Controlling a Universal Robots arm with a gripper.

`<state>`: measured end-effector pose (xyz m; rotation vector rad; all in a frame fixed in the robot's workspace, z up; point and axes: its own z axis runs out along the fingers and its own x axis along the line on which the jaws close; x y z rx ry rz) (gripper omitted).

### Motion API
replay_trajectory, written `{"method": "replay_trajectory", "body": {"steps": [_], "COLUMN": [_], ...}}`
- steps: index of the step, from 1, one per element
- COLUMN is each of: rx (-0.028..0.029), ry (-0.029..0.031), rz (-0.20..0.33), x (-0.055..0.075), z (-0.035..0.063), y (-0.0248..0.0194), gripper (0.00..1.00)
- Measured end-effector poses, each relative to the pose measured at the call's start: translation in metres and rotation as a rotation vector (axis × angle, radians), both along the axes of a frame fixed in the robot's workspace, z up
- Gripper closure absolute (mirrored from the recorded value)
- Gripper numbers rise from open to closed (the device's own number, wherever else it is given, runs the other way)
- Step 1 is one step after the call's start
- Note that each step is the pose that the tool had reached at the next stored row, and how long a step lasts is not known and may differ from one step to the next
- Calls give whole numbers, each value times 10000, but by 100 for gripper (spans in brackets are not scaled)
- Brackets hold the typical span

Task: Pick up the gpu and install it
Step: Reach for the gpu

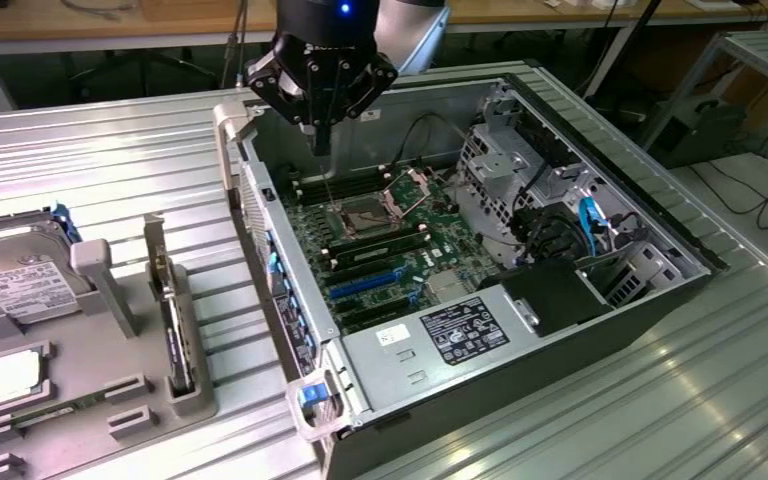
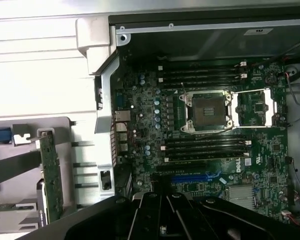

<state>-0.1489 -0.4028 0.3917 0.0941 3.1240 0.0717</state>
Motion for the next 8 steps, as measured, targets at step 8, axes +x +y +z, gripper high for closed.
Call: {"method": "replay_trajectory", "body": {"steps": [8], "rx": [186], "ry": [2], "rz": [373], "x": [-27], "z": [0], "y": [-51], "gripper": [89]}}
